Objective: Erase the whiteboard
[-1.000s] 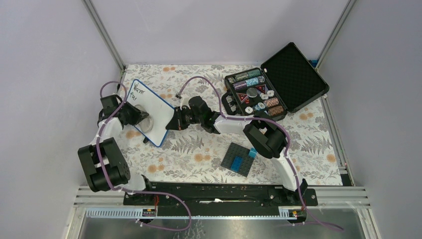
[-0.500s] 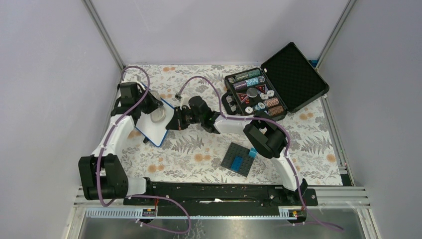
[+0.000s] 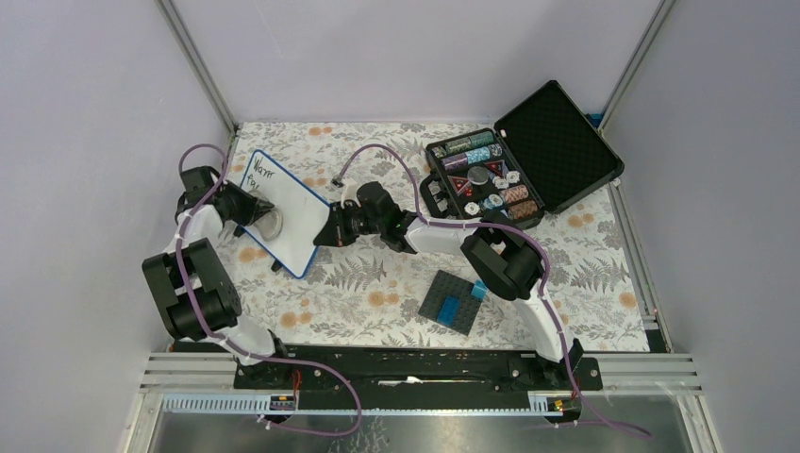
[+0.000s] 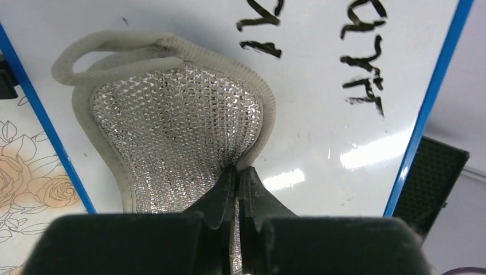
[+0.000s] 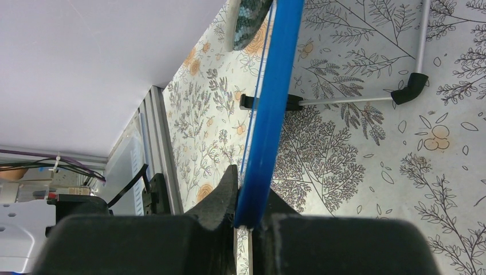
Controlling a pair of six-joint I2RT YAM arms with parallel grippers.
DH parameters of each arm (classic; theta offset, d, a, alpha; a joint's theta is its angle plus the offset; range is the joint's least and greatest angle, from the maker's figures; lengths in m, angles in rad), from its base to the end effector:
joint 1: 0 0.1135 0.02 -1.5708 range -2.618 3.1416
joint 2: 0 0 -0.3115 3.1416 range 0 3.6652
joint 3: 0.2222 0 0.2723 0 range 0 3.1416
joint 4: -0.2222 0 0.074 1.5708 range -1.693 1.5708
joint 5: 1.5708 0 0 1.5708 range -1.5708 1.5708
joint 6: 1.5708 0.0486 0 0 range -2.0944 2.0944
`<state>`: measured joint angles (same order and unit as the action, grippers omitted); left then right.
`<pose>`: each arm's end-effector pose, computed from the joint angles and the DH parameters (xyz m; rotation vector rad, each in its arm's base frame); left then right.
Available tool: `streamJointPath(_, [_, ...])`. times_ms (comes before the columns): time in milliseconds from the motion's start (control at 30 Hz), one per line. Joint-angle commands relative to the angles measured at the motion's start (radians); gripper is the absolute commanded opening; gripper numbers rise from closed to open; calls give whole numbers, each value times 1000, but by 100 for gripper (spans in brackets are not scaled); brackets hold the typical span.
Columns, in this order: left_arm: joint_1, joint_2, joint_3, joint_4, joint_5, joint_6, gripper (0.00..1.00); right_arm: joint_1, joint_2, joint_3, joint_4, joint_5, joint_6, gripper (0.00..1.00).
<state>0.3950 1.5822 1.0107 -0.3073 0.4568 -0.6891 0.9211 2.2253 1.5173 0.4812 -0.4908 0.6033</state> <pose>0.3354 0.1166 0.2412 -1.0826 2.1937 -0.6893 0.3231 0.4632 0.2072 -0.7133 1.9209 1.4679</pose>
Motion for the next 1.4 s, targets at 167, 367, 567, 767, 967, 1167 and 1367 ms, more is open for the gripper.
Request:
streamJointPath(167, [-61,-10,84,-27,-109,26,0,90,-8,45,10,-149,-99,0])
streamJointPath(367, [-119,-69,86,99,-73,74,0,94,2,53,10,-151,-95,0])
streamJointPath(567, [-96,-40,40,72,-200,58,0,94,8,60,1,-149,-98,0])
streamJointPath(767, [53,130,38,-90,-247,-46,0,94,7,60,-3,-147,-103,0])
streamJointPath(967, [55,171,36,-33,-125,-34,0,95,5,57,-12,-142,-110,0])
streamJointPath(1167, [-130,-37,20,163,-110,103,0,96,2,56,-10,-141,-111,0])
streamJointPath(1367, [-196,-186,-106,397,-98,104,0,97,3,55,-9,-144,-110,0])
